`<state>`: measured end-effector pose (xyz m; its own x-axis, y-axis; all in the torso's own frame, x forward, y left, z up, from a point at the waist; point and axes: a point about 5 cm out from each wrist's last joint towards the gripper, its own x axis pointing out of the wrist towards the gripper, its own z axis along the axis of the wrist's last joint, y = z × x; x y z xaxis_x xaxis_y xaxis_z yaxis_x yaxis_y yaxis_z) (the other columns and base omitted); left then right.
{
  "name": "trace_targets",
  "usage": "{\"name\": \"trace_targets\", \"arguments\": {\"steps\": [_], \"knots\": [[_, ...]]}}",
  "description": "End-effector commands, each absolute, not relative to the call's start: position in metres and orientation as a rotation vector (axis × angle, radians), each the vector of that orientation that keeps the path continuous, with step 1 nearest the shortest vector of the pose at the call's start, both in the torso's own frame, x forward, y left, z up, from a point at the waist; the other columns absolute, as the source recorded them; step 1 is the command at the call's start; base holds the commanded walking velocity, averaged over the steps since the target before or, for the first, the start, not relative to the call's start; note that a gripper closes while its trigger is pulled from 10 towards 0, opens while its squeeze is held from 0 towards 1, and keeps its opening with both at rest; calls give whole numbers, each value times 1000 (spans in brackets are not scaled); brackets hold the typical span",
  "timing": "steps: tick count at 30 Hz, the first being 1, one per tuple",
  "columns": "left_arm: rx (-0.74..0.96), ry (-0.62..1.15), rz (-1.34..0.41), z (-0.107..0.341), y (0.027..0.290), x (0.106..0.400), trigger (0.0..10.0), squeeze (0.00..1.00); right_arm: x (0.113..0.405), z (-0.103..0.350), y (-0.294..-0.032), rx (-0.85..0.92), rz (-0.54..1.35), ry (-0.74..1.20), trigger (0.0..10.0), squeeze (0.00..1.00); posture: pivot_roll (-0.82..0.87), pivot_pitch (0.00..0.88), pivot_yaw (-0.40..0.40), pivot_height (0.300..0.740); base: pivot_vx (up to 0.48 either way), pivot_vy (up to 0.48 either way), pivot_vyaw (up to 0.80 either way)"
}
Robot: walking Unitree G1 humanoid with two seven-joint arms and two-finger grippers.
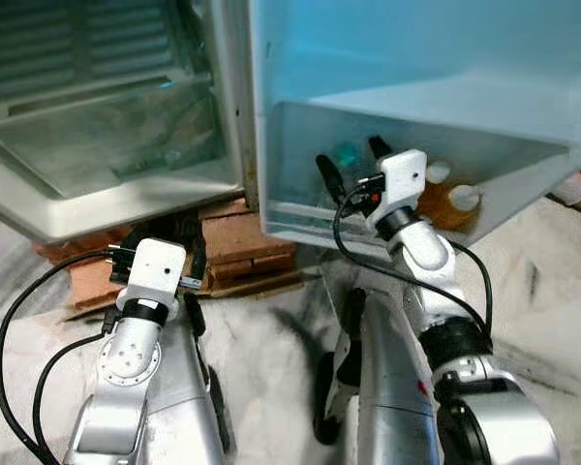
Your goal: Restocking fridge
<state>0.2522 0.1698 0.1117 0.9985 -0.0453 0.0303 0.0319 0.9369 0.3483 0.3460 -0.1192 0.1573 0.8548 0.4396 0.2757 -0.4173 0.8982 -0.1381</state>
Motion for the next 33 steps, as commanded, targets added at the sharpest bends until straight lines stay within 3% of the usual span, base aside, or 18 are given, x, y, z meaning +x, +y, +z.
{"name": "trace_targets", "arguments": {"steps": [1,6,7,13,14,15,16,21,33], "knots": [[354,-23,-26,106,173,249,10000,0,339,152,-119,-54,459,-288,10000,1000,127,135,-32,507,0,0,0],[346,-19,6,102,178,246,10000,0,313,138,-124,-22,401,-271,10000,1000,132,100,-43,507,0,0,0],[342,-14,26,98,182,243,10000,0,297,127,-128,-34,355,-260,10000,1000,133,80,-47,507,0,0,0],[339,-17,40,95,186,241,10000,0,276,112,-134,-48,272,-222,10000,1000,132,40,-42,507,0,0,0],[335,-16,42,94,187,241,10000,0,270,101,-137,-23,223,-164,10000,686,125,27,-38,507,0,0,0],[335,-16,42,94,187,241,10000,0,270,101,-137,-23,223,-164,10000,686,125,27,-38,507,0,0,0],[334,-14,40,93,187,240,10000,0,266,93,-140,-6,187,-110,10000,0,118,15,-33,507,0,0,0],[318,7,19,84,186,240,10000,0,259,82,-151,9,146,-52,10000,0,110,0,-32,507,0,0,0],[296,-4,-16,82,176,246,10000,0,270,88,-155,29,94,-59,10000,0,103,0,-30,566,0,0,0]]}}
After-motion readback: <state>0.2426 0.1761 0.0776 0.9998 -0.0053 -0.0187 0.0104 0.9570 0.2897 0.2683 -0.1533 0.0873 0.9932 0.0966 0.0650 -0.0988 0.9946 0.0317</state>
